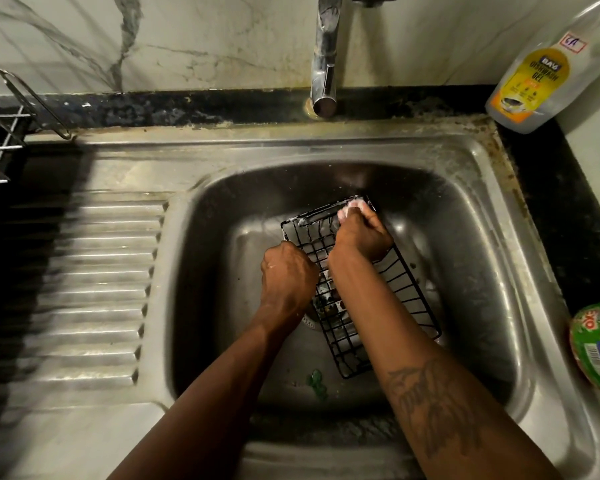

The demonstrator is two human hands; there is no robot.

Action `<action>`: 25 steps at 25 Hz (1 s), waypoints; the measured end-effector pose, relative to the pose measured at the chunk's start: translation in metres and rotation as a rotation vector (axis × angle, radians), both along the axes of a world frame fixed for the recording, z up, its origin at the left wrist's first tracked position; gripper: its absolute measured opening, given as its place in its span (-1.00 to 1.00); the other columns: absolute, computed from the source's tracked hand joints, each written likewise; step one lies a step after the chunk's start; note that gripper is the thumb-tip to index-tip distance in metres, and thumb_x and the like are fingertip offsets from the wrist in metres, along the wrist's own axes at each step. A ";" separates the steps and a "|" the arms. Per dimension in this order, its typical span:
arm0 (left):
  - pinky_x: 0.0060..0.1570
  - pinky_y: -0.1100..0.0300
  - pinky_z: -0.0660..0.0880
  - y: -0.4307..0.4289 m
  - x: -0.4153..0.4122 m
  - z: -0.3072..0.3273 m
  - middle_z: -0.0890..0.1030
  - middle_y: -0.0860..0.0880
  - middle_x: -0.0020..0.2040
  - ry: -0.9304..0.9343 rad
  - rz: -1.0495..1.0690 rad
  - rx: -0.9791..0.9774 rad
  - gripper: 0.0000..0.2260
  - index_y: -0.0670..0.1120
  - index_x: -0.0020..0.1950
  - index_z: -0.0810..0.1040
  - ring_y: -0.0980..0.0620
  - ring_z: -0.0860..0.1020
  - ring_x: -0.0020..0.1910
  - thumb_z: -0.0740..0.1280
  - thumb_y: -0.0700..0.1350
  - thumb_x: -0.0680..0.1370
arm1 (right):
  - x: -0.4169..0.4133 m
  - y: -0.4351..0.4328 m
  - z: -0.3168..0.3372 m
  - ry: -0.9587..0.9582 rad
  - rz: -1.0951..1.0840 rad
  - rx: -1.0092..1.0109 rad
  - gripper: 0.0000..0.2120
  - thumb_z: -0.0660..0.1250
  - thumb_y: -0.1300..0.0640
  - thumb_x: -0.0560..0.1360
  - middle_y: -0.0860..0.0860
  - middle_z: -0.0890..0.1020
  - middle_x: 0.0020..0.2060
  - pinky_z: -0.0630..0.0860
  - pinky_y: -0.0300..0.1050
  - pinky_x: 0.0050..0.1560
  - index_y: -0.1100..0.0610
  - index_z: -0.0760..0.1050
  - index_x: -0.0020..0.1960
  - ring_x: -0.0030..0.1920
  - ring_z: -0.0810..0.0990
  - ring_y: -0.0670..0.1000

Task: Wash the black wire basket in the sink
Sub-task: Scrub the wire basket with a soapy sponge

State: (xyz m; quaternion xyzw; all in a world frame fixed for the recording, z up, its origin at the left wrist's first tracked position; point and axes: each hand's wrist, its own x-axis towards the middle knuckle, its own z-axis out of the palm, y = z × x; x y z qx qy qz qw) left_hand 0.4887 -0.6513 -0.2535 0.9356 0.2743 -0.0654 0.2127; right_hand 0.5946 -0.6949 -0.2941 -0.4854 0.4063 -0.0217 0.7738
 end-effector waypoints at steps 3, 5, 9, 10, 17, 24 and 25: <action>-0.53 0.32 0.34 0.004 -0.002 -0.007 0.40 0.10 -0.46 -0.031 0.066 -0.147 -0.65 -0.06 -0.42 0.41 0.15 0.38 -0.50 0.19 -0.31 0.55 | -0.005 -0.007 -0.027 0.123 0.155 -0.141 -0.90 0.49 0.35 0.45 0.10 0.73 -0.21 0.65 -0.23 -0.28 0.20 0.69 -0.07 -0.27 0.74 -0.04; -0.54 0.25 0.45 0.012 -0.001 -0.016 0.48 0.05 -0.50 -0.141 0.099 -0.176 -0.69 -0.07 -0.43 0.45 0.08 0.46 -0.54 0.26 -0.14 0.53 | -0.002 -0.009 -0.030 0.083 0.190 -0.127 -0.90 0.46 0.37 0.48 0.13 0.73 -0.21 0.65 -0.22 -0.26 0.23 0.68 -0.04 -0.30 0.73 -0.03; -0.05 0.06 0.57 0.024 0.007 -0.008 0.60 -0.06 -0.16 -0.283 0.168 0.020 -0.65 -0.16 0.14 0.56 -0.11 0.61 -0.09 0.29 0.09 0.55 | 0.001 -0.012 -0.031 0.054 0.515 -0.289 -0.92 0.44 0.27 0.52 0.01 0.70 -0.25 0.55 -0.35 -0.33 0.17 0.67 0.00 -0.36 0.67 -0.17; 0.12 0.03 0.52 0.027 0.011 -0.006 0.62 -0.13 0.01 -0.288 0.122 0.024 -0.60 -0.16 0.28 0.51 -0.16 0.57 0.08 0.32 0.06 0.55 | 0.000 -0.012 -0.031 0.051 0.658 -0.386 -0.92 0.47 0.21 0.51 -0.04 0.71 -0.24 0.57 -0.35 -0.29 0.11 0.69 -0.01 -0.31 0.68 -0.19; -0.37 0.24 0.35 0.036 0.013 -0.013 0.47 0.02 -0.35 -0.226 0.142 -0.011 -0.81 -0.09 -0.21 0.49 0.05 0.43 -0.34 0.31 0.01 0.50 | -0.007 -0.005 -0.032 -0.196 1.149 -0.605 -0.95 0.48 0.13 0.43 -0.10 0.73 -0.23 0.62 -0.17 -0.03 0.05 0.72 -0.13 -0.14 0.69 -0.10; -0.38 0.18 0.34 0.035 0.007 -0.001 0.59 -0.02 -0.23 -0.050 0.165 -0.251 -0.78 -0.07 -0.14 0.54 -0.01 0.57 -0.28 0.19 -0.04 0.62 | -0.019 -0.011 0.000 -0.715 0.688 -0.797 -0.96 0.43 0.19 0.48 -0.02 0.69 -0.25 0.63 -0.14 -0.22 0.12 0.67 -0.09 -0.25 0.68 -0.06; -0.38 0.16 0.37 0.035 0.006 0.004 0.55 0.00 -0.26 -0.017 0.167 -0.248 -0.78 -0.07 -0.12 0.54 0.00 0.55 -0.29 0.18 -0.06 0.64 | -0.017 -0.011 0.001 -0.822 0.631 -0.860 -0.91 0.44 0.21 0.48 0.02 0.71 -0.20 0.64 -0.17 -0.18 0.17 0.69 -0.04 -0.23 0.69 -0.06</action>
